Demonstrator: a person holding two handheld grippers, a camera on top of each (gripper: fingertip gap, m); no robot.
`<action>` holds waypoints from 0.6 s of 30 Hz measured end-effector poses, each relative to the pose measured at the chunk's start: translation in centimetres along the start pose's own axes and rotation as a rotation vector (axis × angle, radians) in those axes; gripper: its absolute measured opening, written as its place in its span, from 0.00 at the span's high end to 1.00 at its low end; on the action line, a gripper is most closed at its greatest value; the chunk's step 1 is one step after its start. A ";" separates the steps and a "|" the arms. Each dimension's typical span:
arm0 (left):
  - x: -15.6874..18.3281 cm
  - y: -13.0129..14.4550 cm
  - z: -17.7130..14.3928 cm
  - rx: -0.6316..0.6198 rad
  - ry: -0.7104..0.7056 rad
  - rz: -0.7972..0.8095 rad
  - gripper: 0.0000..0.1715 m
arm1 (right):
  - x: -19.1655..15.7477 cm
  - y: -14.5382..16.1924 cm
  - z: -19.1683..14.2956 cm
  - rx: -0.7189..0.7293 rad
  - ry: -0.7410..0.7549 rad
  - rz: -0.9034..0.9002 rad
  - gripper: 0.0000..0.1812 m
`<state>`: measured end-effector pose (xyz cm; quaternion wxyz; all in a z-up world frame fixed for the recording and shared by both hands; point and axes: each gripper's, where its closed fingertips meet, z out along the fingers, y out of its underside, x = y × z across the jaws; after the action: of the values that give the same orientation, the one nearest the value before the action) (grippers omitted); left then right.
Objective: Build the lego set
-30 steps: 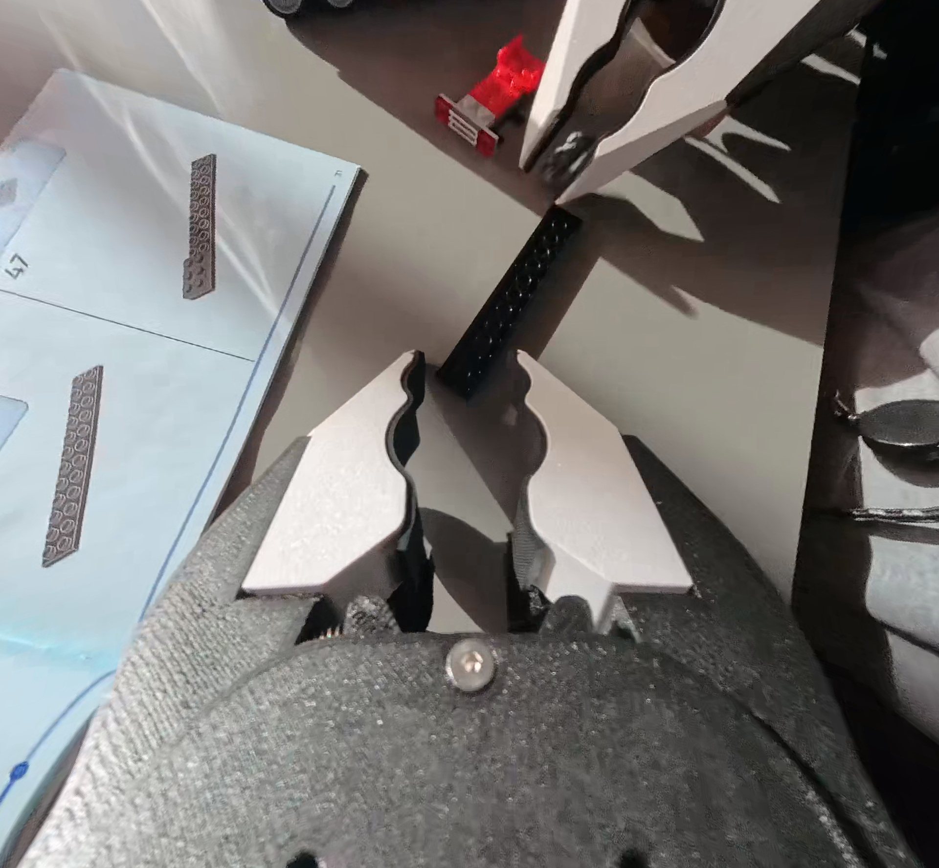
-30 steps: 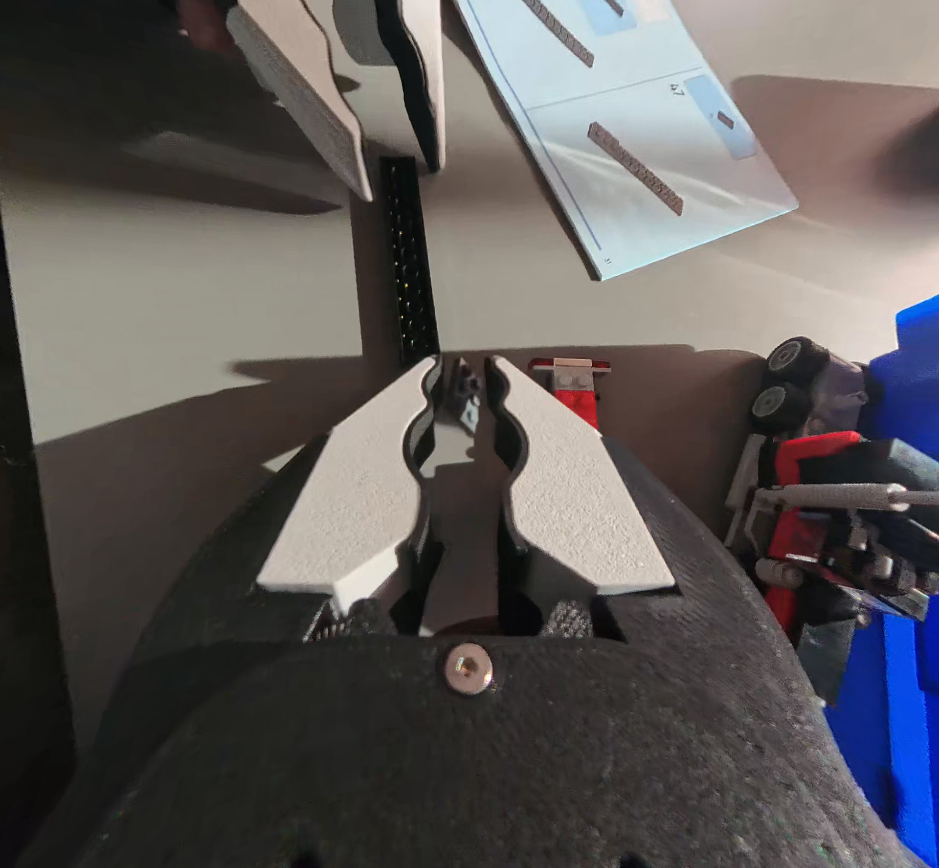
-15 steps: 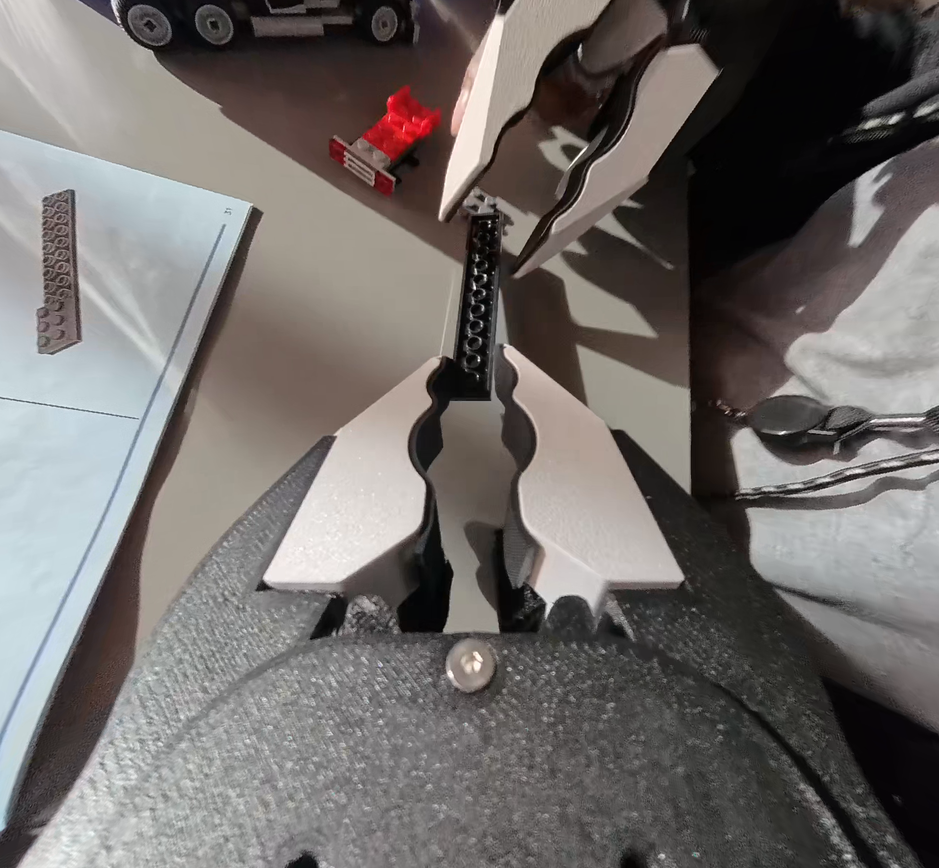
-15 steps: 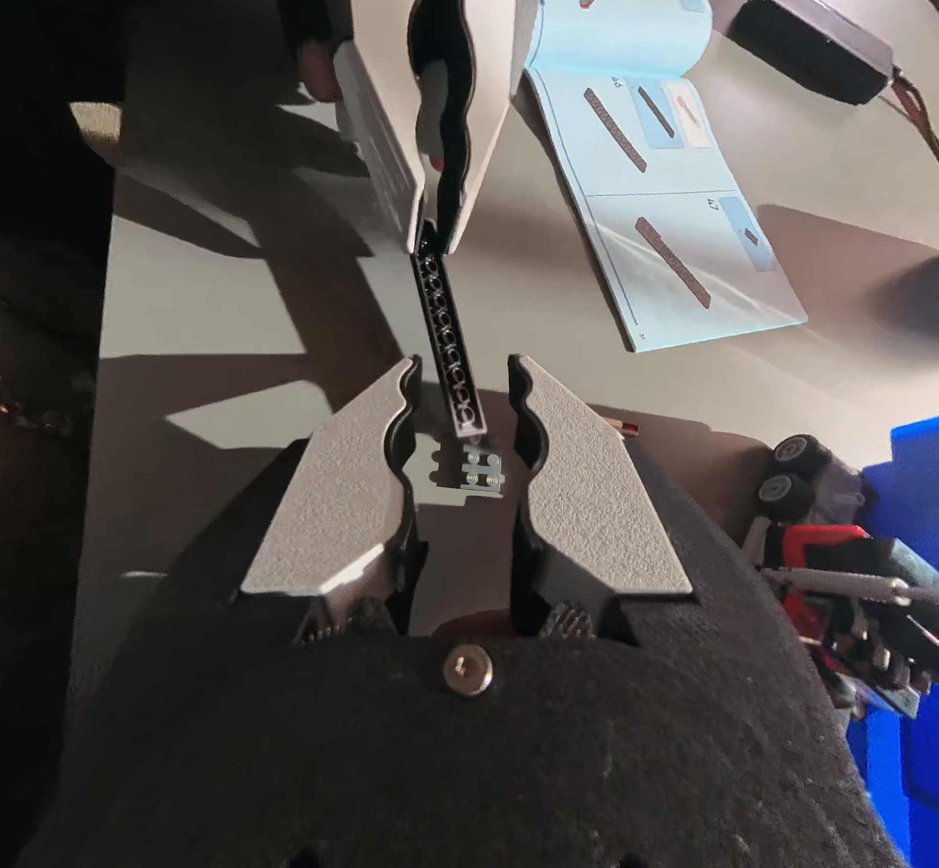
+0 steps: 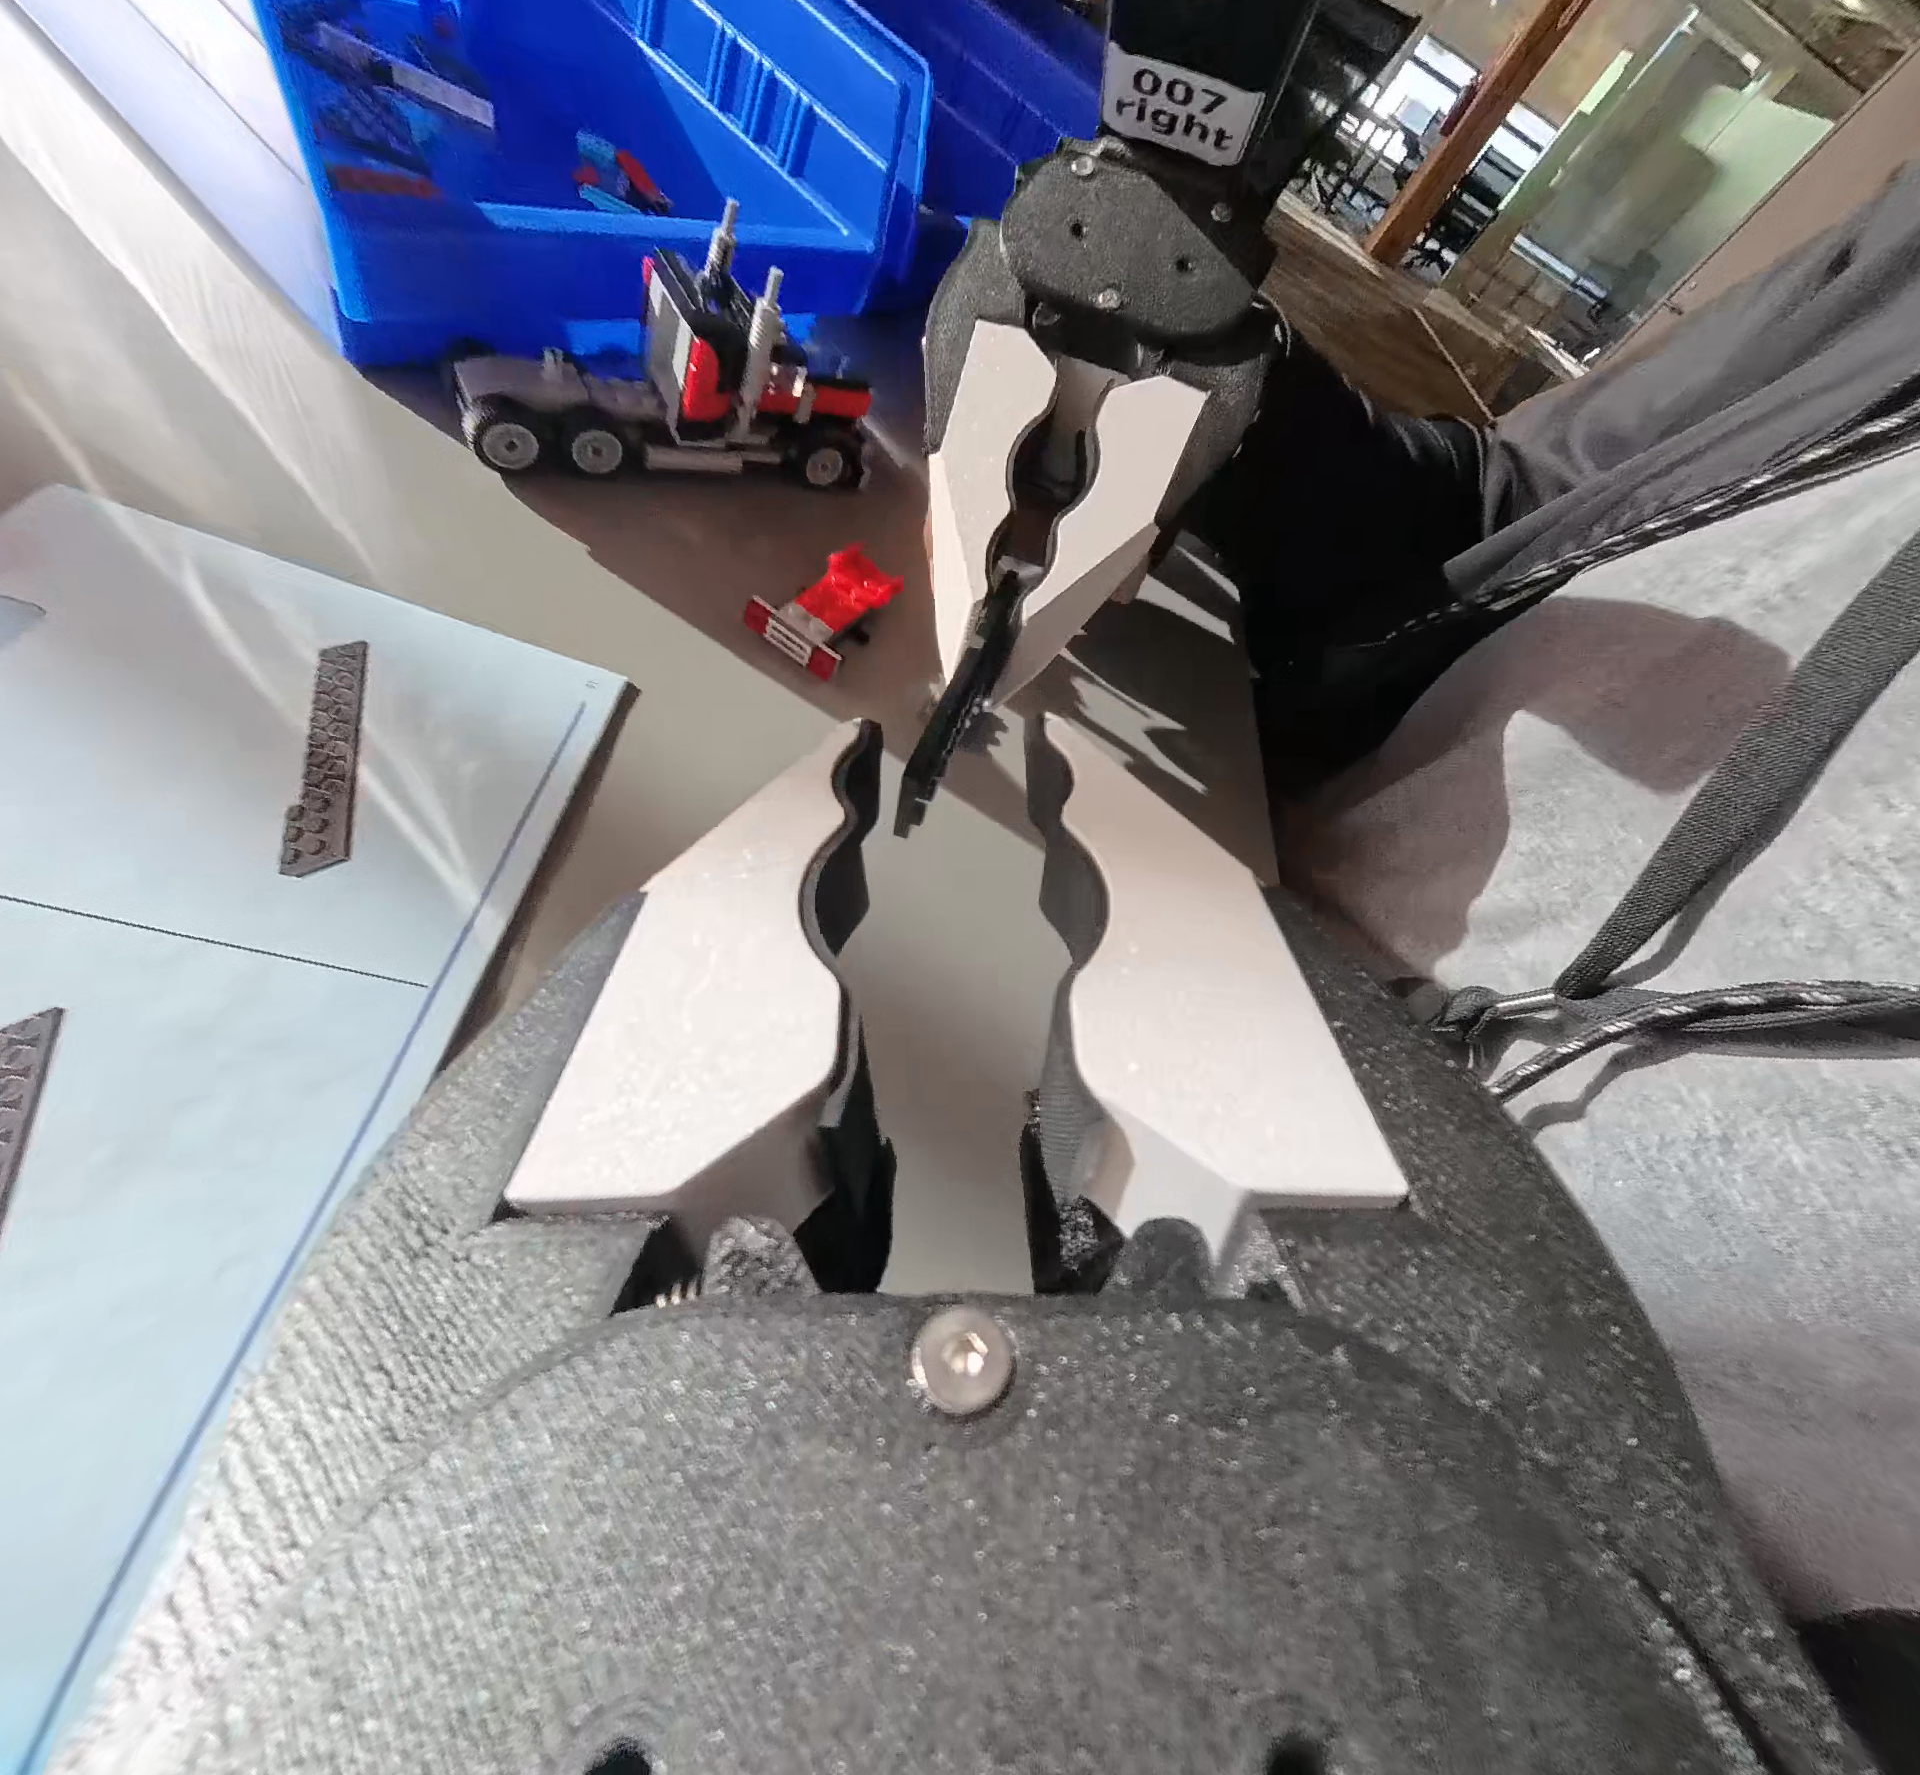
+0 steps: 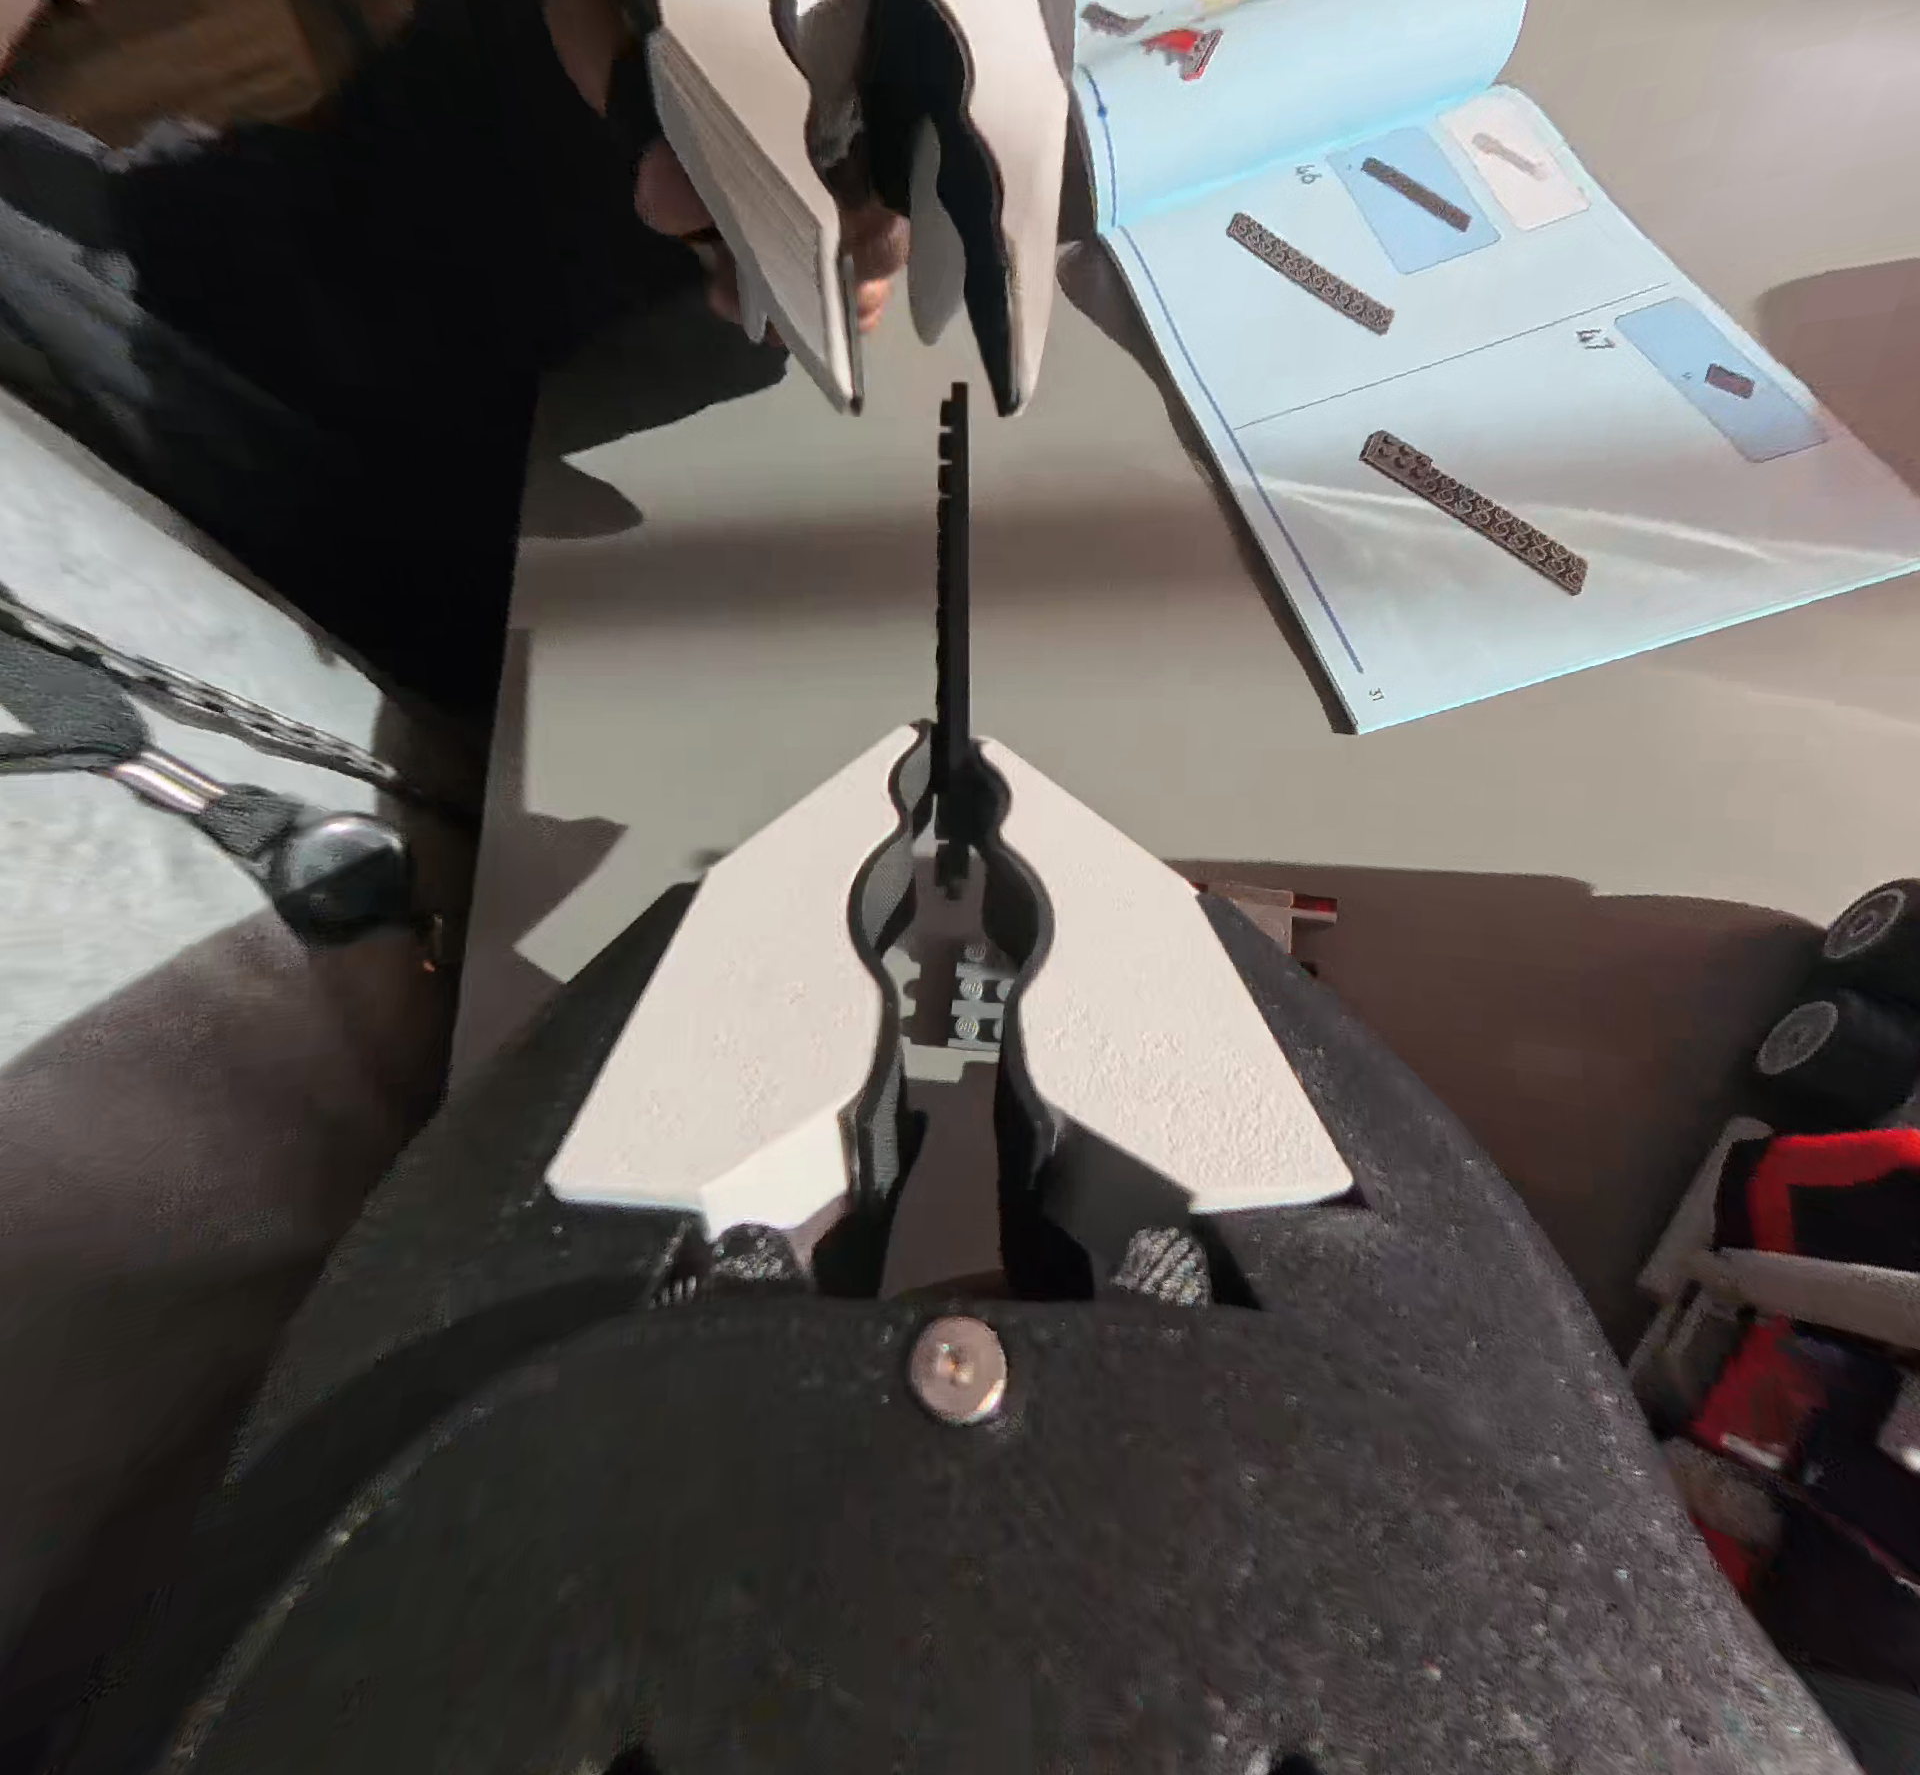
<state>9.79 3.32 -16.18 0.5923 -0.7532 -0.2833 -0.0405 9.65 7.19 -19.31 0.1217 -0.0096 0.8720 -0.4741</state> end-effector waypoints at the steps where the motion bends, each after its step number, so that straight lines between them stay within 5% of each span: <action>1: -0.3 -0.3 -0.1 0.005 -0.003 -0.006 0.82 | 0.1 -0.5 -0.2 0.008 -0.029 0.023 0.97; 9: -0.7 -1.9 0.0 0.100 0.037 -0.131 0.83 | -0.3 -3.7 -0.8 0.137 -0.202 0.179 0.97; 18: 4.2 -2.2 -0.1 0.362 0.082 -0.201 0.88 | -4.5 -4.4 -0.6 0.246 -0.258 0.254 0.97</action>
<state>12.27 5.10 -12.62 0.7218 -0.6004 -0.3352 -0.0784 13.45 5.91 -14.45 0.2912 0.0548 0.7789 -0.5527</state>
